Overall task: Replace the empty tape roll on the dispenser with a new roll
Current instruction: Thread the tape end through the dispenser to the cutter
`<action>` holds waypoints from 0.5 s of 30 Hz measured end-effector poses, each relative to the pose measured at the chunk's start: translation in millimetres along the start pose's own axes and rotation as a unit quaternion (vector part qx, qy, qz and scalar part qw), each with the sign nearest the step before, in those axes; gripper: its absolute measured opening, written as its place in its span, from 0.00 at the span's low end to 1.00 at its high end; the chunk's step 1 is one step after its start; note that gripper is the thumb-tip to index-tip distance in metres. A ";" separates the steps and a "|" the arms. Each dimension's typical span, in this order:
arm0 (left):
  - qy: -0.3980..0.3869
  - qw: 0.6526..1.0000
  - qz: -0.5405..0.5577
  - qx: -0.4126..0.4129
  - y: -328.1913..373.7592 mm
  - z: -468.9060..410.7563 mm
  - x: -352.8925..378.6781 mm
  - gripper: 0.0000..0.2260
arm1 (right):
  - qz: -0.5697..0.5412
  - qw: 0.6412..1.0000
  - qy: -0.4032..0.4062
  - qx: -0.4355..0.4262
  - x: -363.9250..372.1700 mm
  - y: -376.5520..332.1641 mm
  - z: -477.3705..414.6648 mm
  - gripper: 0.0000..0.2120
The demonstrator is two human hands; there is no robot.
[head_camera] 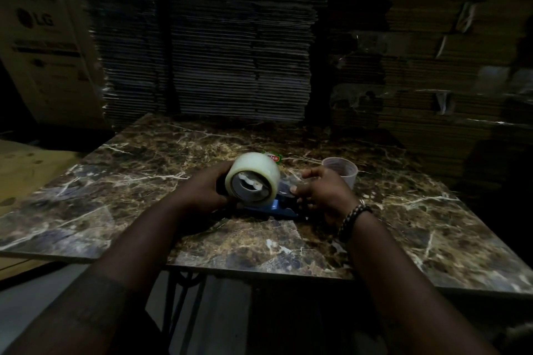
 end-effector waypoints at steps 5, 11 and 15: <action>0.009 1.000 0.000 0.004 -1.3 0.4 0.1 0.35 | 0.022 0.999 0.023 -0.014 -4.1 1.7 -0.8 0.22; 0.004 1.000 0.002 0.006 1.3 1.0 0.4 0.33 | 0.037 0.999 0.031 0.002 -6.0 6.8 1.7 0.22; 0.014 0.999 0.047 -0.013 0.9 3.4 2.8 0.33 | 0.045 0.998 0.034 0.008 -8.2 8.0 1.0 0.21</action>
Point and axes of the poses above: each hand's wrist, its own z-axis away from the middle knuckle, its own x-axis out of the palm, y = z × x, the point moved 3 cm from there along -z, towards the middle knuckle, and after that the axes turned 12 degrees about x, right-handed, at the moved point
